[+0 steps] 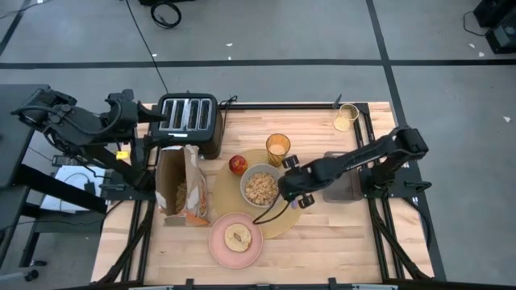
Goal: Arrange a breakfast setting
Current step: Adjust the gray bowl
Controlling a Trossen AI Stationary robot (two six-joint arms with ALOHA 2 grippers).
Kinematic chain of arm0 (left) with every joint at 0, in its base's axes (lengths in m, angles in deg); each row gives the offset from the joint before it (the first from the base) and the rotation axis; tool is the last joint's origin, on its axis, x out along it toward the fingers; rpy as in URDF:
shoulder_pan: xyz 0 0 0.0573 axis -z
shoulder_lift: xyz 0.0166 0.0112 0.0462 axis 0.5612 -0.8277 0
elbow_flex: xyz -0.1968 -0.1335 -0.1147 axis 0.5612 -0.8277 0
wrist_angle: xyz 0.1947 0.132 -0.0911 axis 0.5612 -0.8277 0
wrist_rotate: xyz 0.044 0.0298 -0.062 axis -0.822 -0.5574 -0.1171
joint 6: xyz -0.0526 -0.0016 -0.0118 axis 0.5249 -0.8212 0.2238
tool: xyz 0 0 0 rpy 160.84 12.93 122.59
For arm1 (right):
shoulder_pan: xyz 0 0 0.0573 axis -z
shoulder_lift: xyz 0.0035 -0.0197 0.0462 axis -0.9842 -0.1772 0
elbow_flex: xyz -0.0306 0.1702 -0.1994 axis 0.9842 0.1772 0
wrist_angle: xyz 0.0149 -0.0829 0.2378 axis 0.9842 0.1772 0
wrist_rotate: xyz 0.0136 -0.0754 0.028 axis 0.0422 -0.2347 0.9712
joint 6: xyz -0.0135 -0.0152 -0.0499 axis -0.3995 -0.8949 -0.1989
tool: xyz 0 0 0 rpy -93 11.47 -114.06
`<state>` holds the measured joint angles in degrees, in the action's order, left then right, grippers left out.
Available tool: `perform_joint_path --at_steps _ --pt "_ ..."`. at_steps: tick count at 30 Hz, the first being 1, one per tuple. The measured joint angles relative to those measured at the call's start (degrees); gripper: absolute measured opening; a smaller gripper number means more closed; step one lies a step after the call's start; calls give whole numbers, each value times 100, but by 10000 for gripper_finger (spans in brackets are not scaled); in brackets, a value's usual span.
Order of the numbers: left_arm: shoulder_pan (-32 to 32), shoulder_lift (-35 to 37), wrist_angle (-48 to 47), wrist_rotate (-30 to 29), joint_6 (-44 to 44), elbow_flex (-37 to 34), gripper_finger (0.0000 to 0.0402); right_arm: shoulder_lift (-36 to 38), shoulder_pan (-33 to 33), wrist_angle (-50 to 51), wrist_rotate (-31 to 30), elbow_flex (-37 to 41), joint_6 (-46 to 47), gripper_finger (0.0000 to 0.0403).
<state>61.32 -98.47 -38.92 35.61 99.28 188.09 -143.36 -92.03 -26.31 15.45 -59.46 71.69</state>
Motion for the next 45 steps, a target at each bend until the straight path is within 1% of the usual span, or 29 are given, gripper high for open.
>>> perform_joint_path --at_steps 2,4,7,10,14,17,21,24,26,28,30,32,35,36,39,42,45 --pt "0 0 0 0 3 0 244 -193 8 68 -335 157 -34 129" --pt "-2 0 2 0 29 0 244 -307 69 14 -534 265 -63 129" --pt "0 0 7 0 31 0 244 -474 180 -160 -607 349 -265 129" --pt "0 0 25 1 31 0 244 -561 243 -601 -623 346 -682 129" --pt "0 0 37 33 57 0 244 -579 224 -1012 -408 340 -1034 129" --pt "0 0 37 56 119 0 244 -534 121 -1005 -278 341 -1058 129" --pt "0 0 37 59 137 0 244 -431 -18 -995 169 339 -1281 129" --pt "0 0 39 59 134 0 244 -311 -158 -887 106 288 -1362 129" --pt "0 0 37 63 134 0 244 -203 -236 -703 13 85 -1362 129" --pt "0 0 39 63 136 0 244 -88 -298 -620 122 -155 -1362 129" --pt "0 0 39 63 130 0 244 -6 -330 -894 369 -282 -1327 129" --pt "0 0 42 43 118 0 244 -9 -334 -1427 395 -301 -1148 129" --pt "0 0 48 -17 118 0 244 -161 -255 -2172 486 -256 -1039 129" --pt "0 0 59 -17 116 0 244 -242 -233 -2272 523 -247 -1039 129" --pt "0 0 96 -17 118 0 244 -557 -170 -2395 795 -227 -1034 129" --pt "0 2 137 -17 120 0 244 -802 -163 -2353 843 -225 -1033 129" --pt "0 0 166 -17 120 0 244 -869 -161 -2329 921 -225 -1001 129"
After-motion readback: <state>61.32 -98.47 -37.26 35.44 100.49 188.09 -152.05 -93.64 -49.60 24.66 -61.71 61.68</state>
